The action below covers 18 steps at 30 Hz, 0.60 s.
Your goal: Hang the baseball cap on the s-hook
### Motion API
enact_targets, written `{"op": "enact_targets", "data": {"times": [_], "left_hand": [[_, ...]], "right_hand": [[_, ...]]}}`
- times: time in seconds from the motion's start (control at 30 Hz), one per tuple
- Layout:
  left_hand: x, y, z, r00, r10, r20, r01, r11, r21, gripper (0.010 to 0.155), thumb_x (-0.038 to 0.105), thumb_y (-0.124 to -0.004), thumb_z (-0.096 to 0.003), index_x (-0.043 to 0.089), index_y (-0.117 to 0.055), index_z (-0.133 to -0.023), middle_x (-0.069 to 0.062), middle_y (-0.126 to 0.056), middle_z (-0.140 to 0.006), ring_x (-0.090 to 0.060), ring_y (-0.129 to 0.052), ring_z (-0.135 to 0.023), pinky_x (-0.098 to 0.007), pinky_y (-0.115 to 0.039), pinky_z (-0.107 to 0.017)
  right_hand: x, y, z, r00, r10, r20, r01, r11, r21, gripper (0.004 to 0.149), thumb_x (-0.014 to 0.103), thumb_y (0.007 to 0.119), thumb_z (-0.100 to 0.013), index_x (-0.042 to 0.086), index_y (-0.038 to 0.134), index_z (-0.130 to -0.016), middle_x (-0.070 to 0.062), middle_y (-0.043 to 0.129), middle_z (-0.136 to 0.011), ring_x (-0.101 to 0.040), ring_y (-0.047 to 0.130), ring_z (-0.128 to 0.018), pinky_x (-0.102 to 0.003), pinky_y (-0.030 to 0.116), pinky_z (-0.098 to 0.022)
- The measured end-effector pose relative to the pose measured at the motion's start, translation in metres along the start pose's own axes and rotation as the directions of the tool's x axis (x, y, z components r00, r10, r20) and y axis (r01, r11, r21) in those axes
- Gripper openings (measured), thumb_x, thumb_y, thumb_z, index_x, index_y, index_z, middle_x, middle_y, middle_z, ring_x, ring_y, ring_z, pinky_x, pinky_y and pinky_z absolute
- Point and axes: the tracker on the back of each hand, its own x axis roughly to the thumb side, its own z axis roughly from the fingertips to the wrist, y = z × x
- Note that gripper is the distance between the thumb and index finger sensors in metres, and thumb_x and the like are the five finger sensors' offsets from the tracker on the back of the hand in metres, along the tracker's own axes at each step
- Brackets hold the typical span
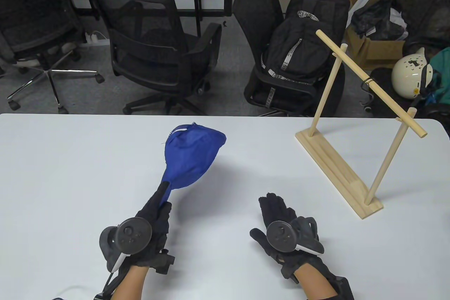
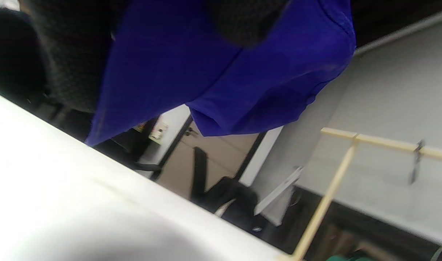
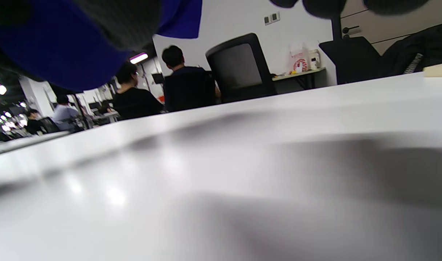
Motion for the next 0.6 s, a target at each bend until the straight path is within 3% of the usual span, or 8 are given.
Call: {"op": "enact_targets", "data": {"times": [0.17,0.3,0.6], "left_hand": [[0.003,-0.003,0.007,0.953,0.301,0.035,-0.302,0.953,0.014,0.056,0.024,-0.078,-0.0578,0.017,-0.069,-0.113,-0.016,-0.09,-0.108,-0.043,-0.106,-0.084,-0.056,-0.099,-0.048],[0.002,-0.008,0.011,0.889,0.459,0.004,-0.459,0.889,-0.005,0.055,0.023,-0.08,-0.057,0.015,-0.073,-0.111,-0.016,-0.093,-0.105,-0.042,-0.108,-0.081,-0.053,-0.101,-0.048],[-0.002,-0.029,0.013,0.694,0.719,-0.035,-0.715,0.684,-0.146,0.052,0.023,-0.08,-0.0569,0.011,-0.073,-0.107,-0.014,-0.095,-0.101,-0.036,-0.111,-0.079,-0.048,-0.104,-0.047]], "right_hand": [[0.005,-0.002,0.001,0.995,-0.08,0.053,0.083,0.995,-0.063,0.084,0.042,0.07,-0.054,-0.013,0.034,-0.106,-0.047,0.041,-0.104,-0.067,0.057,-0.093,-0.078,0.062,-0.053],[0.008,-0.005,0.001,0.98,-0.177,0.086,0.185,0.977,-0.107,0.085,0.044,0.069,-0.054,-0.015,0.036,-0.105,-0.047,0.055,-0.1,-0.062,0.073,-0.085,-0.069,0.071,-0.051],[0.012,-0.009,-0.003,0.841,-0.52,0.15,0.538,0.83,-0.145,0.086,0.042,0.07,-0.054,-0.019,0.035,-0.103,-0.049,0.056,-0.097,-0.062,0.076,-0.08,-0.066,0.074,-0.048]]}}
